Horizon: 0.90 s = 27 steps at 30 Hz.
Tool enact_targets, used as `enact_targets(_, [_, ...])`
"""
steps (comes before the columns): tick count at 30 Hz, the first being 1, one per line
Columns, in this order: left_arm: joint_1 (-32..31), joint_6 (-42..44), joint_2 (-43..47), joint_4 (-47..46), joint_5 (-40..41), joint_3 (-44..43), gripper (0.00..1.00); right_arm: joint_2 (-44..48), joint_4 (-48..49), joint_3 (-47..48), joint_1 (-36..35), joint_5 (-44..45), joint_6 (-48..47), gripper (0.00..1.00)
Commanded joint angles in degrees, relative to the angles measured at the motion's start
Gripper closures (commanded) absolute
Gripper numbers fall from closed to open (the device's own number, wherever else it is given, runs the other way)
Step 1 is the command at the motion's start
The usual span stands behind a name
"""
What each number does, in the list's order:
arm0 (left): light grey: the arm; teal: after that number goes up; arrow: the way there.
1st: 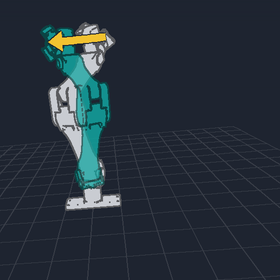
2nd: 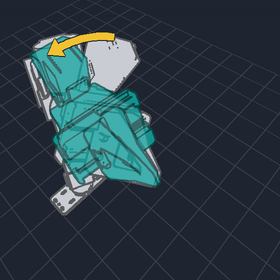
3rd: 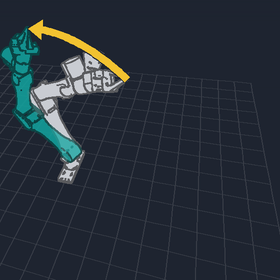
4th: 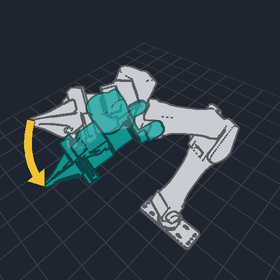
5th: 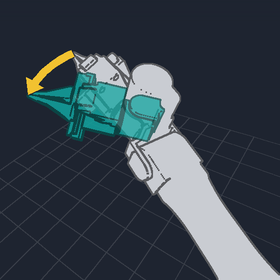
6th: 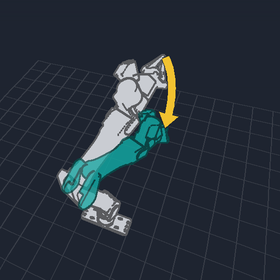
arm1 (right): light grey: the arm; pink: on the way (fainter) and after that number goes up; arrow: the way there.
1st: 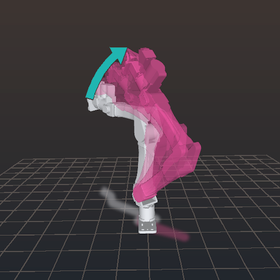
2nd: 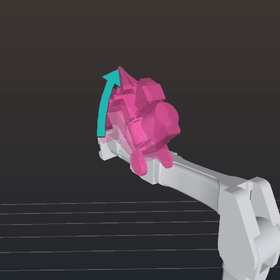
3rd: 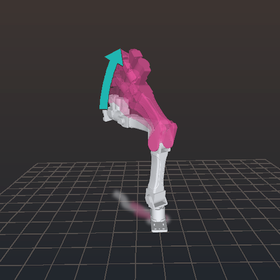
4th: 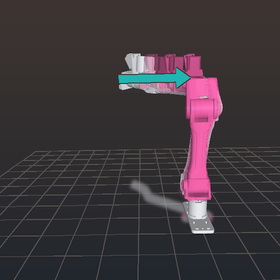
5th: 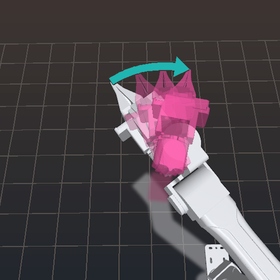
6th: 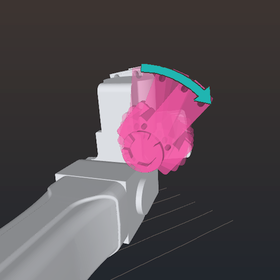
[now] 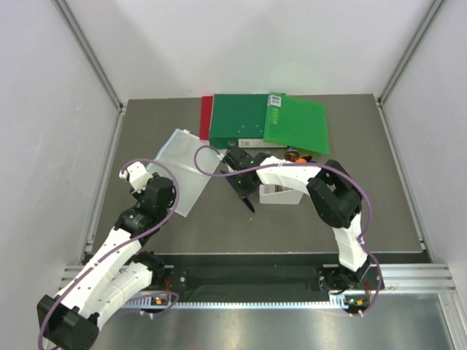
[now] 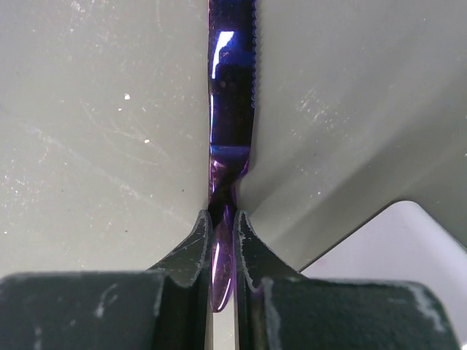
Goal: Sort the eating utensils into containers
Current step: Pick up the knife at the center of the board.
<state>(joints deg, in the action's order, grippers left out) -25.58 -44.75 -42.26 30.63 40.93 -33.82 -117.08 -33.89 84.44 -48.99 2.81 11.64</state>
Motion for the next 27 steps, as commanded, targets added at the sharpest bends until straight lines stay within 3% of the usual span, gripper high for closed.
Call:
enact_targets(1, [0.2,1.0,0.3,-1.8,0.2,0.3,0.49,-2.5,1.1,-2.3,0.2,0.0,0.1,1.0])
enact_targets(27, [0.2,1.0,0.2,-1.9,0.0,0.2,0.49,7.7,5.9,-3.7,-0.1,0.9,0.1,1.0])
